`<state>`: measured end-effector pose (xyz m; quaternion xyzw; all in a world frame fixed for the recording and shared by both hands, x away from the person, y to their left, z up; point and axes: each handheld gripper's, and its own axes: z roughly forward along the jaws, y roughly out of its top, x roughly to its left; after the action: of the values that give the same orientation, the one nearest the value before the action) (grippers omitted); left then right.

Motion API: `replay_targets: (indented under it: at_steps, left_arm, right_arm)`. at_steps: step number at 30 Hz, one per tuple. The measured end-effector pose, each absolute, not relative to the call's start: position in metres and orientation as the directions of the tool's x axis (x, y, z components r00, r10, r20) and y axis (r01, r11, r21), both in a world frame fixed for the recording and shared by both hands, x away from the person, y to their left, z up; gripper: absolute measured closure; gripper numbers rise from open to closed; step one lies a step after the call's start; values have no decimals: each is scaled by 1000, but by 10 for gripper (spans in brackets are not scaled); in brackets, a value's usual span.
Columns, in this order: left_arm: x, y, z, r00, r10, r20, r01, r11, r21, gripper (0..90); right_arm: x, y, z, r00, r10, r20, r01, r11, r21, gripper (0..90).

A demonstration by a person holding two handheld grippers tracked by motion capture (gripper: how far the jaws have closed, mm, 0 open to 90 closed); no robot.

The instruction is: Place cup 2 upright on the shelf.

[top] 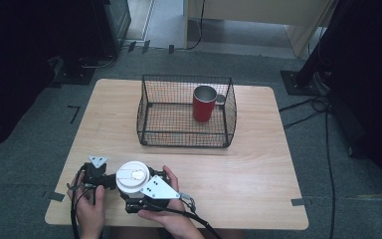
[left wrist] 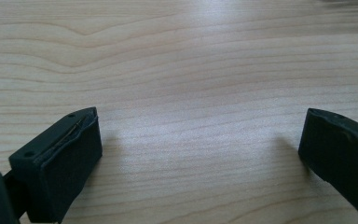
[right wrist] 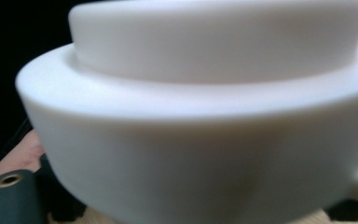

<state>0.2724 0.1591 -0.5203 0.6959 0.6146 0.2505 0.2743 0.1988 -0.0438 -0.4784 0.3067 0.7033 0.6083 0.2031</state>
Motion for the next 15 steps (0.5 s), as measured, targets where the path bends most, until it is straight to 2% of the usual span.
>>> replay_targets:
  at_steps: [2,10,15]
  left_arm:
    - [272,159,-520,119,993,11,718,-94,690,1]
    - [272,159,-520,119,993,12,718,-94,690,1]
    - [272,159,-520,120,993,13,718,-96,689,1]
  right_arm:
    - [198,-44,-478,-732,675,91,187,71,980,152]
    - [196,-45,-476,-732,680,53,139,73,988,162]
    - [196,-48,-473,-726,683,76,140,39,989,161]
